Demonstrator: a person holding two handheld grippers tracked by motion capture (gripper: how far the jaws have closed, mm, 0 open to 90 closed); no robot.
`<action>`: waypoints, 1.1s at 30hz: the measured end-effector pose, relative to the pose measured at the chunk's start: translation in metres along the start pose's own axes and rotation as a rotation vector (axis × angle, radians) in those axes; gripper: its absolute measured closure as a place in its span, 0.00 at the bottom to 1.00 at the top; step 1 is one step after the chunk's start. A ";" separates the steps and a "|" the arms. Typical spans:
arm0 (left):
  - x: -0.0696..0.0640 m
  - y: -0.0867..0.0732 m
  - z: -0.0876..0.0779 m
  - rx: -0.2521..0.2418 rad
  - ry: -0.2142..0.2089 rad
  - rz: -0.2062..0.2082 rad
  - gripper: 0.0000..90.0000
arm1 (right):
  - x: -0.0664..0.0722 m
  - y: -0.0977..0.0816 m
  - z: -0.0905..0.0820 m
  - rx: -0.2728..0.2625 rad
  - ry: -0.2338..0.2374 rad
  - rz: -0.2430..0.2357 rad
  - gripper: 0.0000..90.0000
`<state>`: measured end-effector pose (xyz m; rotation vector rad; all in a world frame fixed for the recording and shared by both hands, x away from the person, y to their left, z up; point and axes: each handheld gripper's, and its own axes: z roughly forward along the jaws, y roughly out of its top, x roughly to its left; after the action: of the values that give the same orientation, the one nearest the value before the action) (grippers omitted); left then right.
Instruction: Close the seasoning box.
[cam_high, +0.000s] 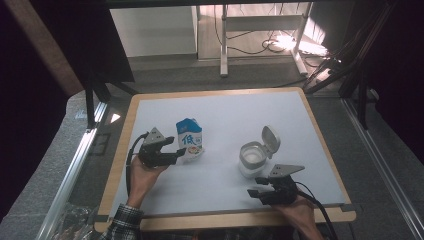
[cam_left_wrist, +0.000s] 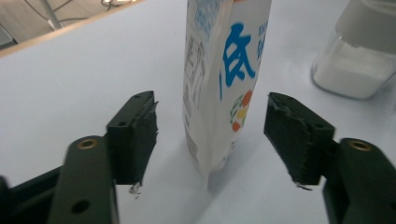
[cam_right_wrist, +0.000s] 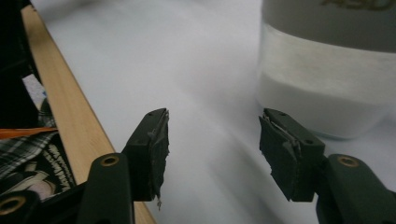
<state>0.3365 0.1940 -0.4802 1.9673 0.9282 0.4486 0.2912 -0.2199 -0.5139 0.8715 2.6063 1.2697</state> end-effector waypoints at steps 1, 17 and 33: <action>-0.001 -0.003 0.000 0.015 0.002 -0.007 0.31 | -0.002 0.000 -0.002 0.000 -0.015 -0.001 0.45; -0.008 -0.041 -0.003 0.092 0.011 -0.098 0.13 | -0.019 0.005 -0.030 -0.069 -0.088 0.021 0.52; -0.014 -0.063 0.012 0.186 0.009 -0.123 0.10 | -0.039 0.004 -0.041 -0.050 -0.194 0.020 0.89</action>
<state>0.3078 0.1969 -0.5389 2.0606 1.1239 0.3105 0.3111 -0.2673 -0.4902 0.9629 2.4119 1.1849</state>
